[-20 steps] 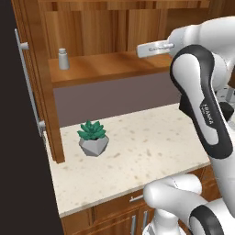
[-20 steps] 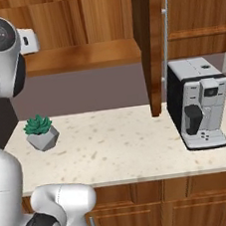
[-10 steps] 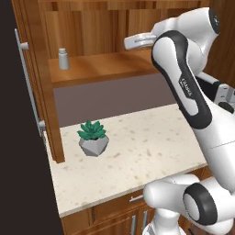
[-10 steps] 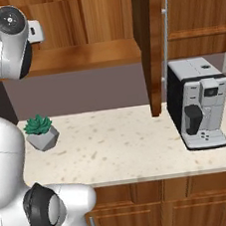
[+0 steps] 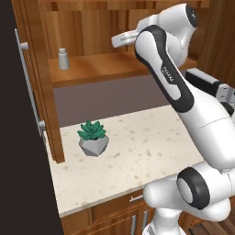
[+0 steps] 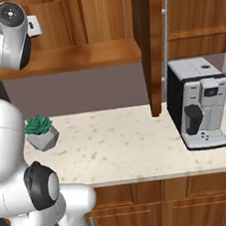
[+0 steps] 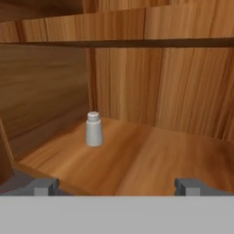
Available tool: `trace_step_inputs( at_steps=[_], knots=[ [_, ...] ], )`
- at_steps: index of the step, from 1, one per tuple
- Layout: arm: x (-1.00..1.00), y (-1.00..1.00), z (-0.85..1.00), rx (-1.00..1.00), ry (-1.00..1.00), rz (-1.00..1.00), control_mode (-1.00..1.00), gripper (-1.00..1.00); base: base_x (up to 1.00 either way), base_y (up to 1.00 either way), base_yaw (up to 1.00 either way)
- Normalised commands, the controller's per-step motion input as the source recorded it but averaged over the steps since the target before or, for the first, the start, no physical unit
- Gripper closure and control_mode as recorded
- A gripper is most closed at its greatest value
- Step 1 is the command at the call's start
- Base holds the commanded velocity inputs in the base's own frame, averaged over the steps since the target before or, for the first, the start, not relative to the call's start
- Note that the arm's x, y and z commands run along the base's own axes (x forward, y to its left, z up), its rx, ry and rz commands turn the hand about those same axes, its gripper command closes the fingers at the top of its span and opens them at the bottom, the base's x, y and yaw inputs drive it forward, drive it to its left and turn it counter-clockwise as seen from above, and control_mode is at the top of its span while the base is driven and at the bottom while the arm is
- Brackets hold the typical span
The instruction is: Collect the paprika, mayonnaise, and shaker from the cabinet and place them next to the stove.
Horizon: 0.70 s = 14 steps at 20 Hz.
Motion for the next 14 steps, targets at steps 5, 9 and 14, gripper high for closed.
trace_step_inputs(
  at_steps=[5, 9, 14],
  knots=[
    [0.31, 0.39, 0.00, -0.04, 0.00, 0.00, -1.00, -1.00, 0.00, 0.00, 0.00],
    [0.25, 0.40, 0.00, -0.03, 0.00, 0.00, -1.00, -1.00, 0.00, 0.00, 0.00],
    [0.00, 0.30, 0.00, -0.06, 0.00, 0.04, -1.00, -1.00, 0.00, 0.00, 0.00]
  ],
)
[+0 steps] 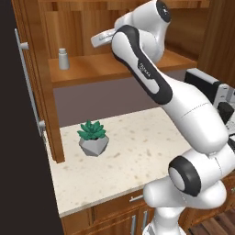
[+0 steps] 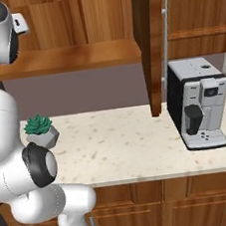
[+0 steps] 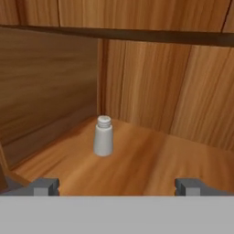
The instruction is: Collect the paprika, mayonnaise, and shaker from the cabinet and place them next to the stove.
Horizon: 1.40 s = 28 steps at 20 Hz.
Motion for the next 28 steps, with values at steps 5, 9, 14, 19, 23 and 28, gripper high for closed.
trace_step_inputs(
  at_steps=[5, 9, 14, 19, 23, 28],
  knots=[
    [0.01, 0.31, 0.00, -0.03, -0.02, 0.04, -1.00, -1.00, 0.00, 0.00, 0.00],
    [0.13, 0.30, 0.00, 0.00, -0.04, 0.00, -1.00, -1.00, 0.00, 0.00, 0.00],
    [0.20, 0.15, 0.00, 0.00, -0.07, 0.00, -1.00, -1.00, 0.00, 0.00, 0.00],
    [0.20, 0.13, -0.01, 0.00, -0.10, 0.00, -1.00, -1.00, 0.00, 0.00, 0.00],
    [0.17, 0.19, -0.06, 0.00, -0.09, 0.00, -1.00, -1.00, 0.00, 0.00, 0.00],
    [0.13, 0.21, -0.11, 0.00, -0.06, 0.00, -1.00, -1.00, 0.00, 0.00, 0.00]
  ],
)
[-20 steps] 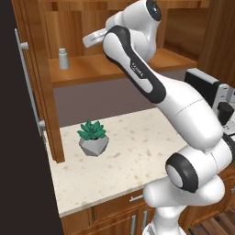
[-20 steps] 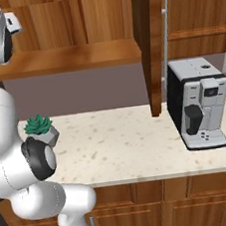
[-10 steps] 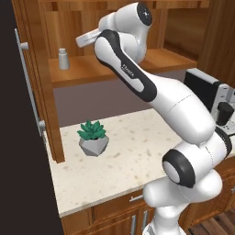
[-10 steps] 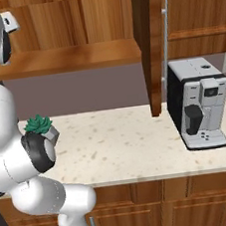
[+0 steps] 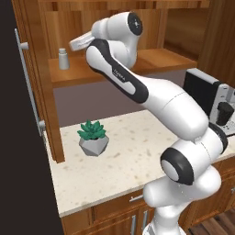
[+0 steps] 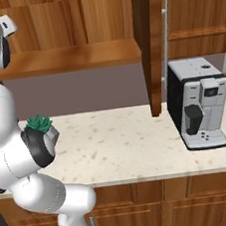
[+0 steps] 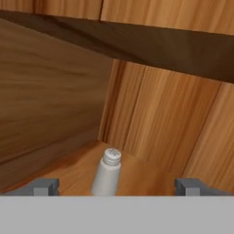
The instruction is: Collect the paprika, mayonnaise, and shaker from the cabinet and place them next to the stove.
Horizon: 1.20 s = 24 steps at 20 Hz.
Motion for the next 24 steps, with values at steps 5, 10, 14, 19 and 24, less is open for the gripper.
trace_step_inputs(
  at_steps=[5, 10, 14, 19, 24],
  knots=[
    [0.09, 0.23, -0.14, 0.00, -0.03, 0.00, -1.00, -1.00, 0.00, 0.00, 0.00],
    [0.08, 0.17, -0.05, 0.03, 0.00, 0.00, -1.00, -1.00, 0.00, 0.00, 0.00],
    [0.10, 0.09, 0.00, 0.06, 0.01, 0.02, -1.00, -1.00, 0.00, 0.00, 0.00],
    [0.04, 0.01, -0.02, 0.08, 0.02, 0.01, -1.00, -1.00, 0.00, 0.00, 0.00],
    [0.01, 0.00, -0.14, 0.03, 0.03, 0.00, -1.00, -1.00, 0.00, 0.00, 0.00]
  ],
)
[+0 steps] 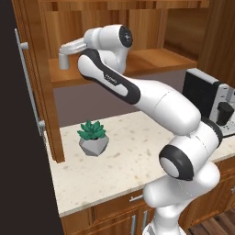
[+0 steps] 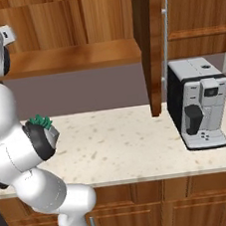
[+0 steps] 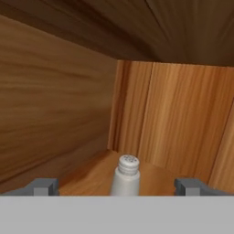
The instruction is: Collect the paprika, mayonnaise, and shaker from the cabinet and place them next to the stove.
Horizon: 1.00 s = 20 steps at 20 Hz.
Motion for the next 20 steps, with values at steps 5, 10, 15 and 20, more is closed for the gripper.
trace_step_inputs(
  at_steps=[5, 10, 15, 20],
  knots=[
    [0.00, 0.00, -0.20, 0.00, 0.00, 0.00, -1.00, -1.00, 0.00, 0.00, 0.00],
    [0.00, 0.00, -0.01, 0.00, 0.00, 0.00, -1.00, -1.00, 0.00, 0.00, 0.00],
    [0.09, 0.00, 0.00, 0.00, 0.01, 0.00, -1.00, -1.00, 0.00, 0.00, 0.00],
    [0.14, 0.00, 0.00, 0.00, 0.02, 0.00, -1.00, -1.00, 0.00, 0.00, 0.00]
  ],
)
